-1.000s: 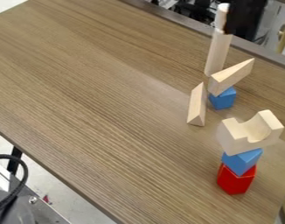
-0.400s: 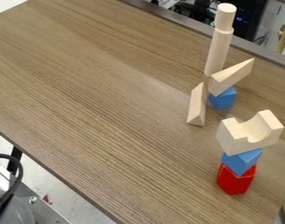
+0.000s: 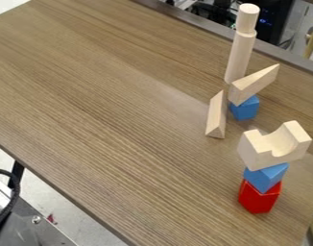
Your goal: Move the small cylinder to the left
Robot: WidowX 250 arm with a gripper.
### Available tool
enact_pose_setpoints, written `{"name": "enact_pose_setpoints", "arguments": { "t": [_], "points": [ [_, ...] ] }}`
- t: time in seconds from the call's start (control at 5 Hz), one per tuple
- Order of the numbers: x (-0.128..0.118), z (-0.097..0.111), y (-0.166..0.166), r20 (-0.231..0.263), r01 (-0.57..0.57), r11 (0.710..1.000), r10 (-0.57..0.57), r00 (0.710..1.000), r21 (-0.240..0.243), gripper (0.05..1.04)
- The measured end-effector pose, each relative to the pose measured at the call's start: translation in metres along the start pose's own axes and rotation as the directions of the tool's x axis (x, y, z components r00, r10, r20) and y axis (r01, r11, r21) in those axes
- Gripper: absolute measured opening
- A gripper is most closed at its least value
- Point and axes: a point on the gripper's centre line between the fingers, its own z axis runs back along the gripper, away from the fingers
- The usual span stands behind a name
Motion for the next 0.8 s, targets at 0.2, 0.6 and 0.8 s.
{"name": "enact_pose_setpoints", "arguments": {
  "t": [0.2, 0.6, 0.8],
  "points": [
    [0.005, -0.009, 0.005, -0.001, -0.022, 1.0, 0.022, 1.0, -0.017, 0.999],
    [0.018, -0.028, 0.004, -0.009, -0.027, 0.999, 0.026, 1.0, -0.045, 0.999],
    [0.021, -0.038, 0.007, -0.024, -0.034, 0.998, 0.032, 0.999, -0.055, 0.999]
  ]
}}
